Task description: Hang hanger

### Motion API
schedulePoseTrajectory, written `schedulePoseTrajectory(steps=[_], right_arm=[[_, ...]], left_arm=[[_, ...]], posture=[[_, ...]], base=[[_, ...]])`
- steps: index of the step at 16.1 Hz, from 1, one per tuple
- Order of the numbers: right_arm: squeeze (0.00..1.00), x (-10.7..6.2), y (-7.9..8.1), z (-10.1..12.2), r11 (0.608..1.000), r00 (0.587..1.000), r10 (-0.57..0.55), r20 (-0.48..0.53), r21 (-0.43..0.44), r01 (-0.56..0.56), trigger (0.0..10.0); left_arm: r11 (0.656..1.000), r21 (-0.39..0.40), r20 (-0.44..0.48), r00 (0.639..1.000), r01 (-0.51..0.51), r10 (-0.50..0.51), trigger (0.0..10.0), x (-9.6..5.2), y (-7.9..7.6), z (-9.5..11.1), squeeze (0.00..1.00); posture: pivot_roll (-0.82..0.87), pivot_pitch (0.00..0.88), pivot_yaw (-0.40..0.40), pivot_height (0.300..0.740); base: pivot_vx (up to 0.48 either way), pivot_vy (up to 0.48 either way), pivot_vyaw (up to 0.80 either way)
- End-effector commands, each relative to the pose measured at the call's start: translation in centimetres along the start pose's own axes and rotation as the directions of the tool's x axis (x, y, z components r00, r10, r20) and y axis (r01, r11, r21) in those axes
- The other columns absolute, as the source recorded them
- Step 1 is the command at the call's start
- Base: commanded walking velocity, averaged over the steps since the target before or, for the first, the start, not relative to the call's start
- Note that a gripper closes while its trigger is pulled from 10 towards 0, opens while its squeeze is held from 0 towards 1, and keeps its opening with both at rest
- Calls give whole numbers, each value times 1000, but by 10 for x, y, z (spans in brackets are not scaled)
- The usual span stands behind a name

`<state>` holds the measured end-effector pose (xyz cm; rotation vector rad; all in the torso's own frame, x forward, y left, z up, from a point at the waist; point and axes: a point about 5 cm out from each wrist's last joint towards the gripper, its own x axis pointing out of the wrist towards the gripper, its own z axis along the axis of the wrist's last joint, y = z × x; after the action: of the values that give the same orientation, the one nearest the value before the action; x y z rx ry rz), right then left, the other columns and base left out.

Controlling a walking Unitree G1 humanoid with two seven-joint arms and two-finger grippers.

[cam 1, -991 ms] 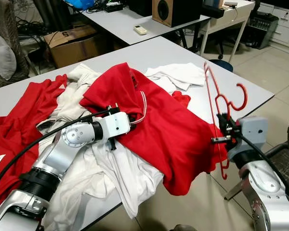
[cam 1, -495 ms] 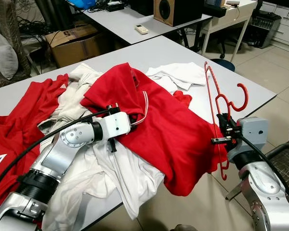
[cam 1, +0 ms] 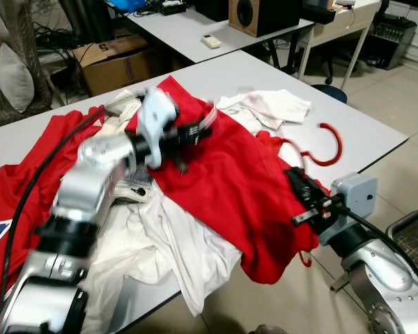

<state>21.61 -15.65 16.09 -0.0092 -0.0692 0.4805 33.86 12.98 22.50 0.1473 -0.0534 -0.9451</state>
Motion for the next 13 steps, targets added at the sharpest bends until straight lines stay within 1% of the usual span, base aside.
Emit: schedulePoseTrajectory(steps=[1,2,3,5,6,7,9,10,11,12,13], right_arm=[[0,2,4,9,999,998,50,29,9,-51,10000],[0,1,4,10,998,997,61,38,15,-62,10000],[0,1,5,10,997,997,73,39,17,-74,10000],[0,0,11,11,991,991,128,37,28,-129,10000],[0,0,14,11,987,987,157,36,31,-158,10000],[0,0,14,12,985,985,168,38,35,-169,10000],[0,3,16,14,982,982,182,56,43,-184,10000],[0,4,17,14,981,981,187,60,44,-190,10000],[0,8,17,15,978,978,199,69,49,-203,10000],[0,13,16,15,978,977,197,78,57,-202,10000],[0,13,15,15,978,977,195,81,61,-200,10000]], left_arm=[[997,-60,92,994,-49,54,0,-3,13,21,0],[992,-107,151,985,-67,83,0,-2,19,33,0],[989,-128,184,978,-78,101,0,-2,22,41,0],[977,-195,288,947,-92,146,0,-2,30,64,0],[965,-244,331,927,-95,175,0,-3,34,73,0],[959,-273,353,920,-73,171,0,-3,34,77,0],[968,-251,351,931,-10,101,0,-4,27,77,0],[969,-246,349,933,-3,92,0,-4,26,76,0],[970,-243,332,941,13,70,0,-5,24,73,0],[971,-229,306,952,65,8,0,-6,16,70,0],[972,-221,304,953,77,-7,0,-6,14,70,0]], posture=[[-206,0,90,740],[-204,0,91,740],[-202,0,90,740],[-202,0,88,740],[-203,0,87,740],[-204,0,88,740],[-201,0,80,740],[-201,0,78,740],[-197,0,70,740],[-196,0,68,740],[-195,0,67,740]], base=[[0,0,0],[0,0,0],[0,0,0],[0,0,0],[0,0,0],[0,0,0],[0,0,0],[0,0,0],[0,0,0],[0,0,0],[0,0,0]])
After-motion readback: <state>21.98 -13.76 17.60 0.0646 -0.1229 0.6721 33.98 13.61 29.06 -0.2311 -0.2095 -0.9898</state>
